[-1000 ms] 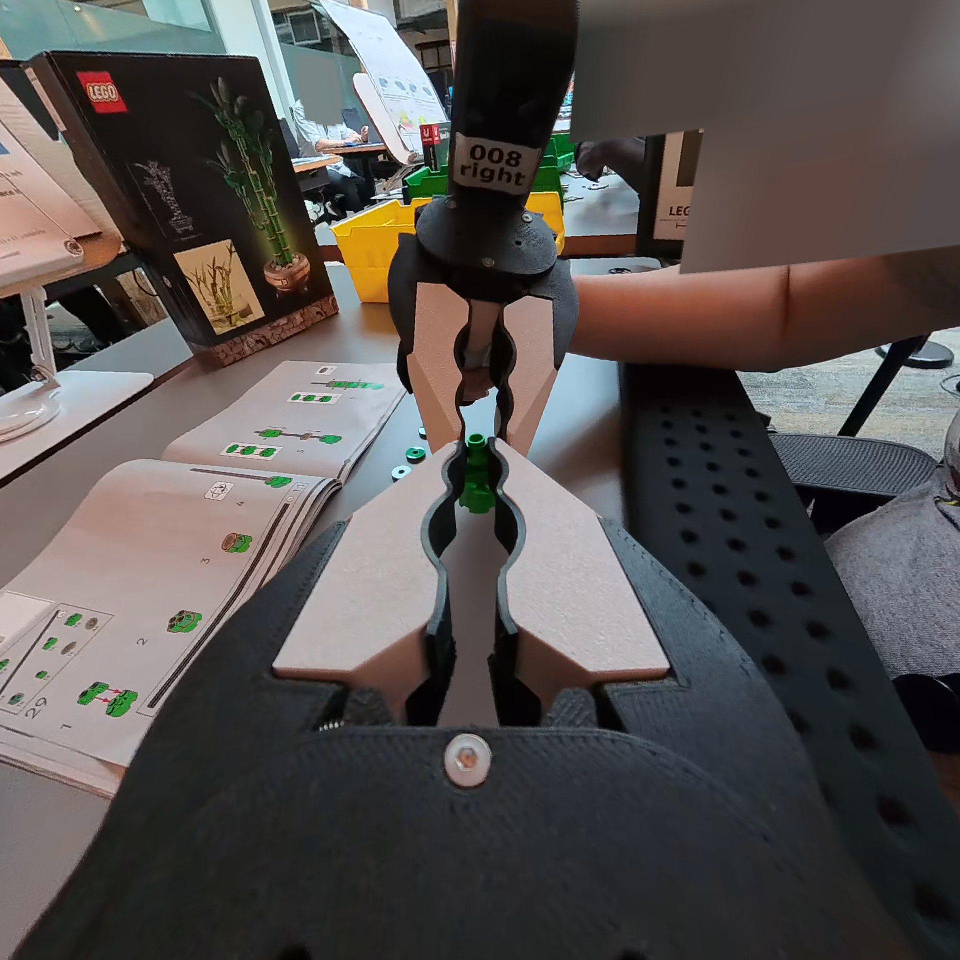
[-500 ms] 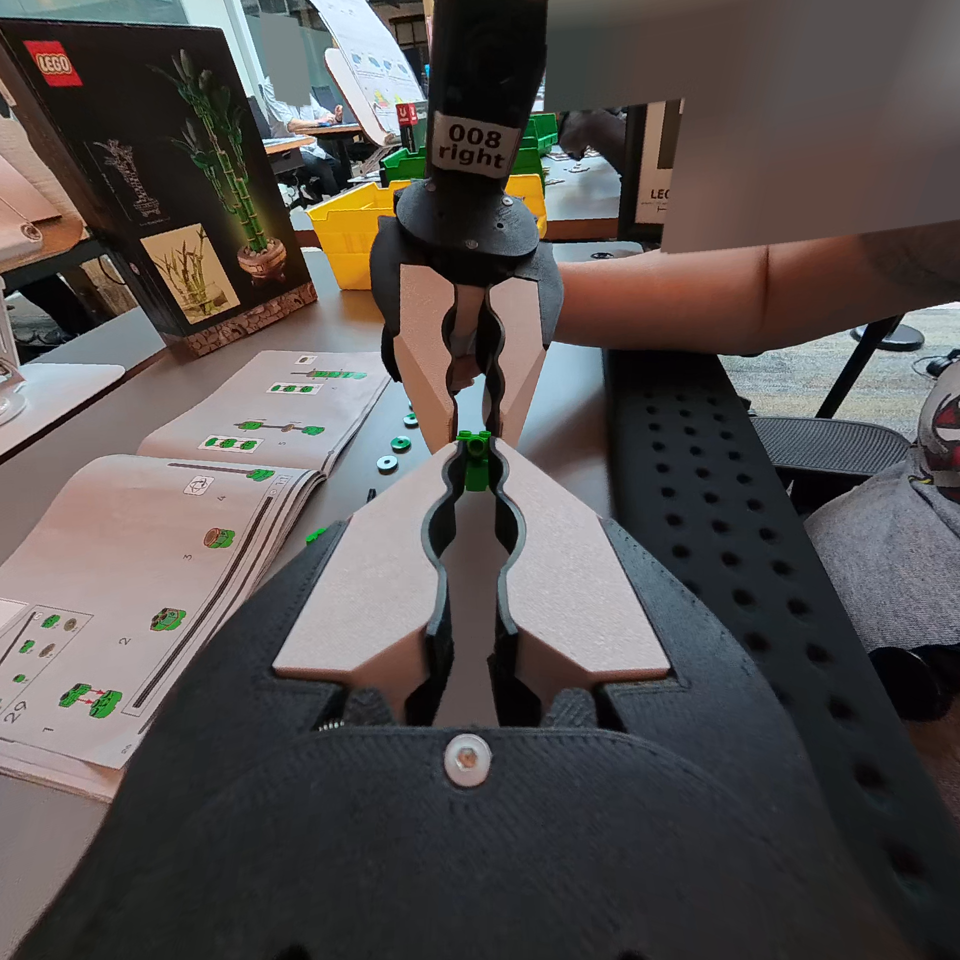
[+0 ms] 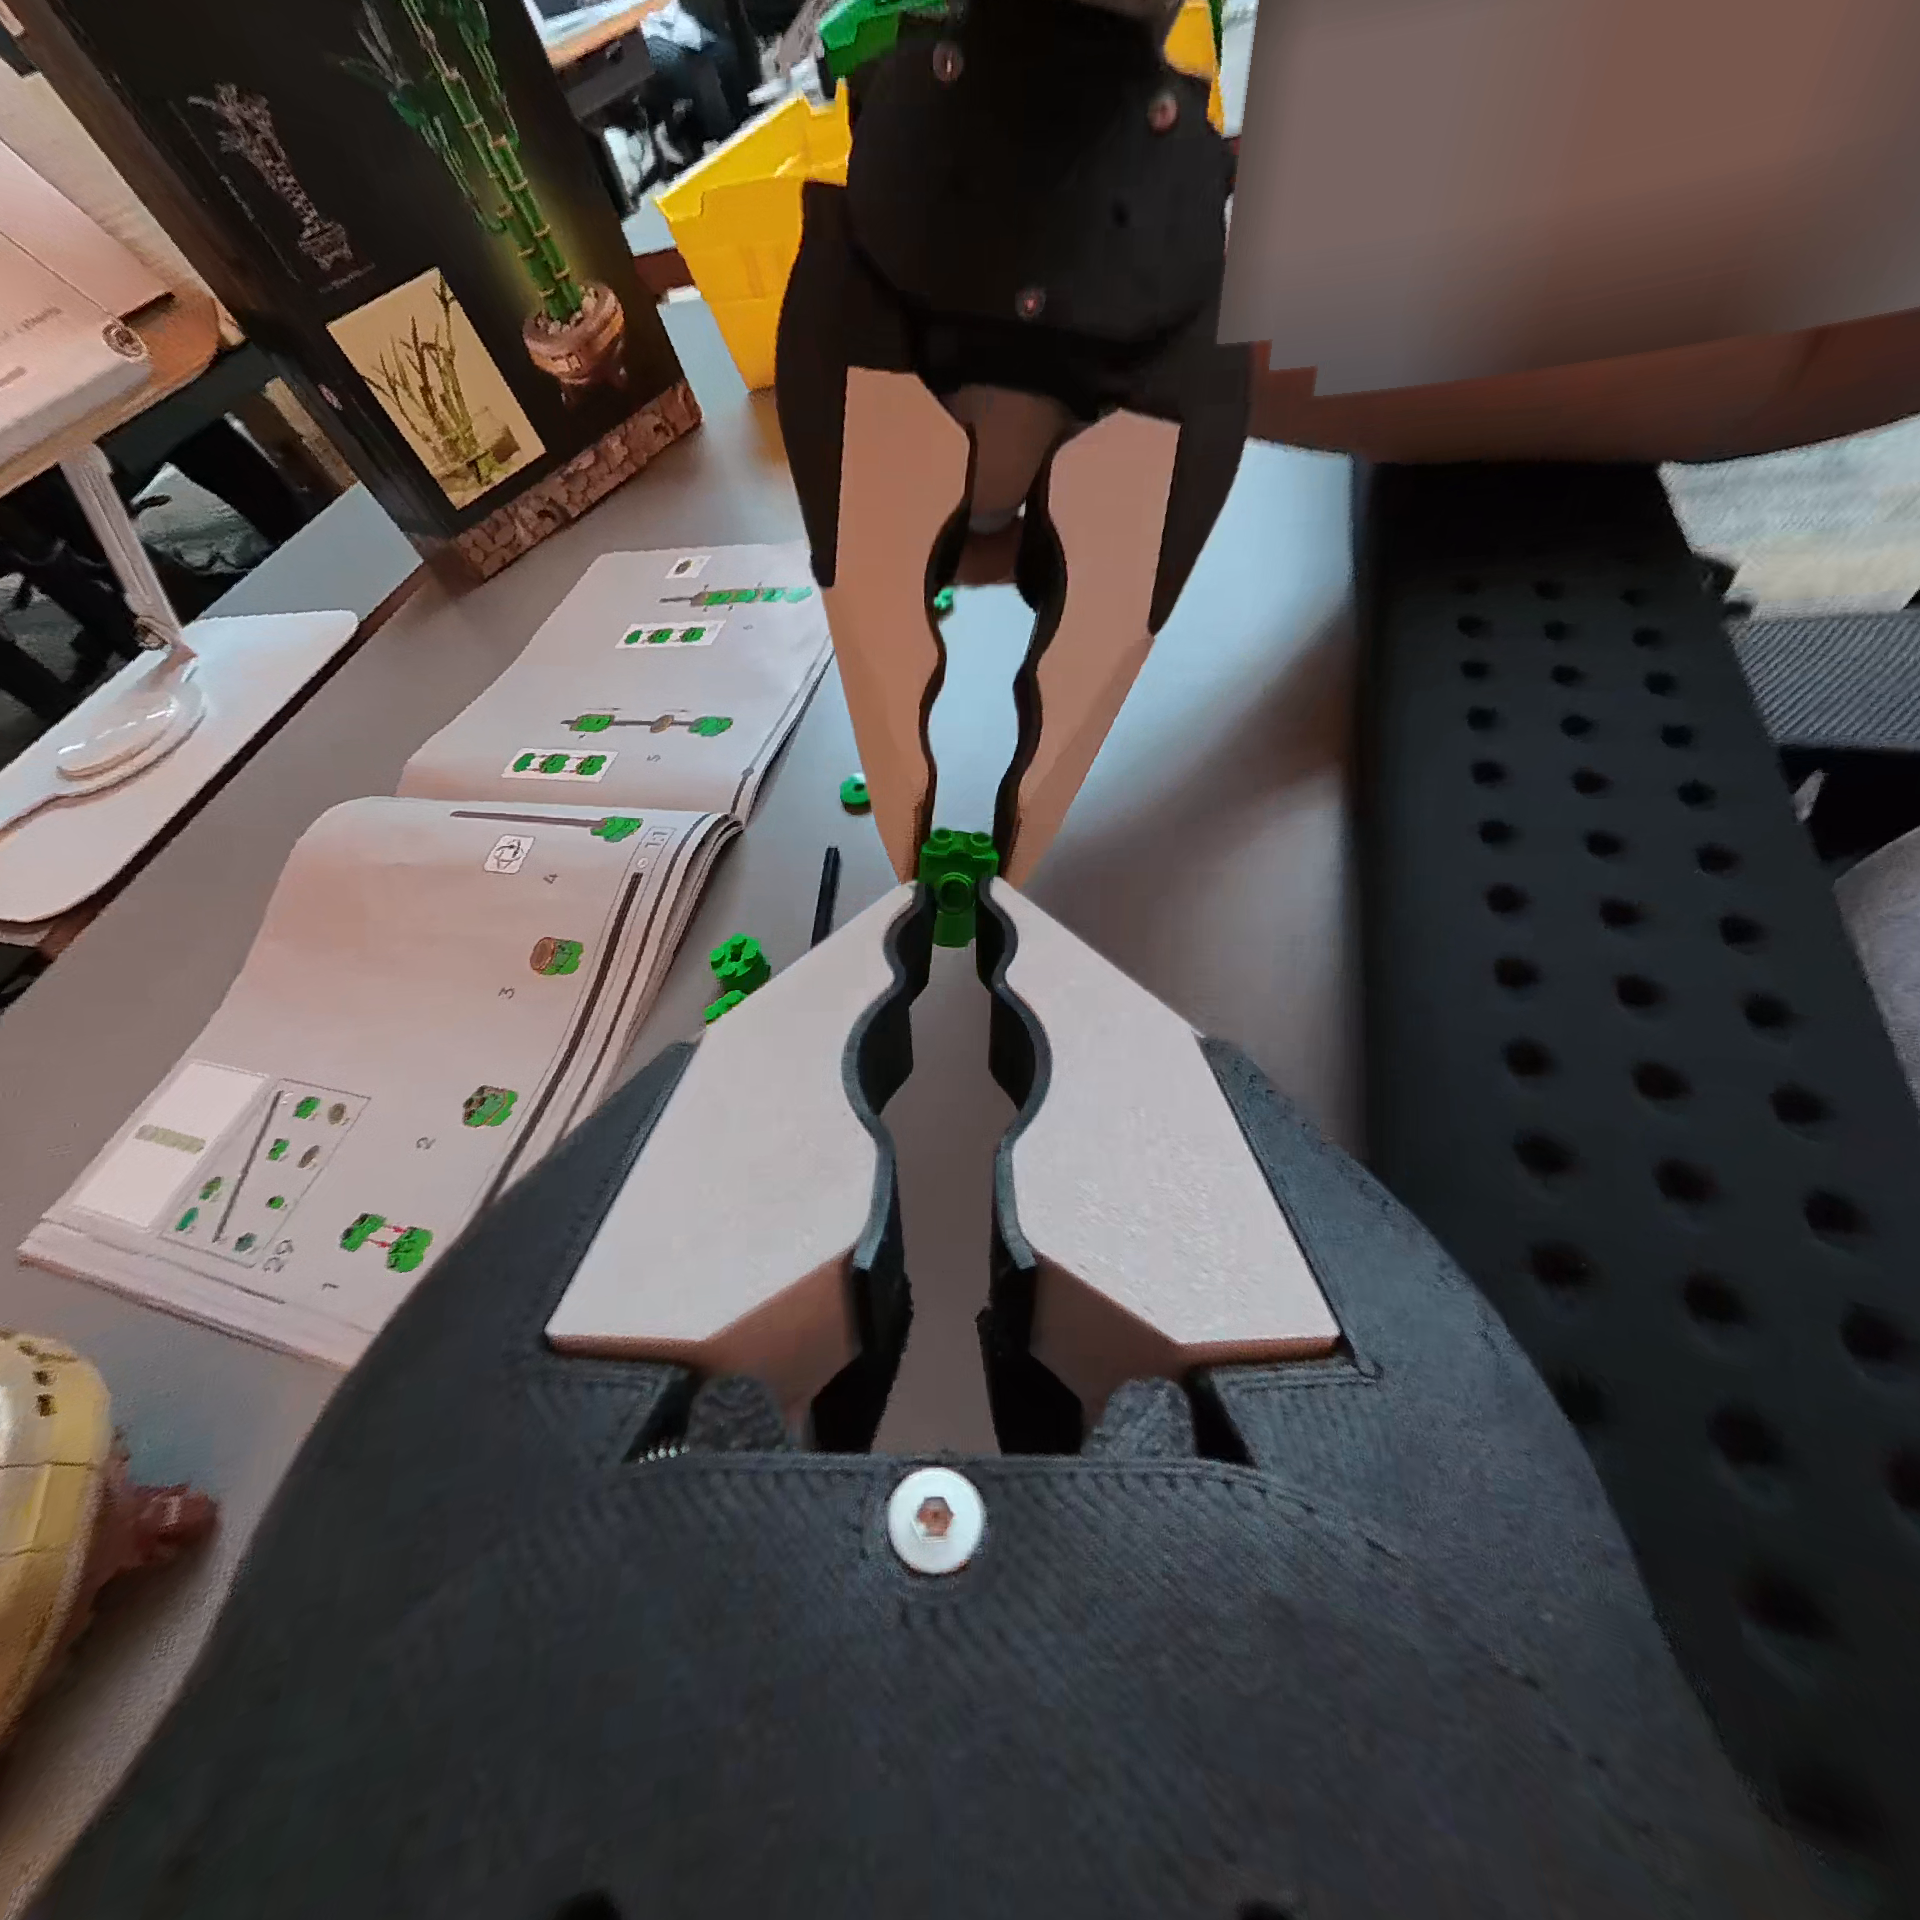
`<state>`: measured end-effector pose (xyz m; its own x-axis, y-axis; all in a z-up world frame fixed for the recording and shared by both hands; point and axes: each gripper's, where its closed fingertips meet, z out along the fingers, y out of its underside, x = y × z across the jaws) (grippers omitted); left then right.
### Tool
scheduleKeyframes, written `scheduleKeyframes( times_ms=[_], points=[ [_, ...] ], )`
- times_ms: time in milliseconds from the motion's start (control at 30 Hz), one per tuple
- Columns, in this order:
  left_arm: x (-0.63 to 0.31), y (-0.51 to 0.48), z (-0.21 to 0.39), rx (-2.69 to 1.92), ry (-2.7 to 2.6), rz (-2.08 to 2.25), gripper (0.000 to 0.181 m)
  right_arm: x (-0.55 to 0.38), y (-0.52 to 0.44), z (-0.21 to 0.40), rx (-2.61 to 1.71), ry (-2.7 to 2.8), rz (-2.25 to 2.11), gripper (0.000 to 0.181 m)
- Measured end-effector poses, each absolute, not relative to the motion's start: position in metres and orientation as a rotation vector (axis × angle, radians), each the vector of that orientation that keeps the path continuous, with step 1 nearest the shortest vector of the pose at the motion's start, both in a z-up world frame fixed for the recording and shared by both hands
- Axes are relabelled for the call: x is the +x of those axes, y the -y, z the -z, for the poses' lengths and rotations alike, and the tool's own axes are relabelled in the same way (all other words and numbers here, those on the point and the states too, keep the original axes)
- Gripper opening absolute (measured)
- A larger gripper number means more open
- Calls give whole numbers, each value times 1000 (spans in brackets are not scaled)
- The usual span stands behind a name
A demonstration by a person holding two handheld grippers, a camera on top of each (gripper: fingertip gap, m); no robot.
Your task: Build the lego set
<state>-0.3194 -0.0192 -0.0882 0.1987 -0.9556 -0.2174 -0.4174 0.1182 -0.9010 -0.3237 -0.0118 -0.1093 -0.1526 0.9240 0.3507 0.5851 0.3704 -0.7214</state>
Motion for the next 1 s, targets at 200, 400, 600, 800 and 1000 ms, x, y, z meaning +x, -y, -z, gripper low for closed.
scheduleKeyframes(
  times_ms=[200, 400, 600, 800, 1000],
  points=[
    [-319, 14, 103, -1515, -1606, 381, 6, -327, 14, 119, -1361, 1875, -495, 13],
    [-319, 13, 104, -1560, -1779, 292, 6, -326, 10, 117, -1361, 1853, -481, 13],
    [-320, 9, 100, -1586, -1905, 162, 6, -326, 6, 110, -1332, 1815, -495, 13],
    [-320, 7, 98, -1572, -1961, 75, 6, -328, 2, 106, -1269, 1784, -483, 12],
    [-318, 0, 81, -1497, -1868, 48, 6, -326, -1, 90, -1208, 1709, -569, 11]
  ],
)
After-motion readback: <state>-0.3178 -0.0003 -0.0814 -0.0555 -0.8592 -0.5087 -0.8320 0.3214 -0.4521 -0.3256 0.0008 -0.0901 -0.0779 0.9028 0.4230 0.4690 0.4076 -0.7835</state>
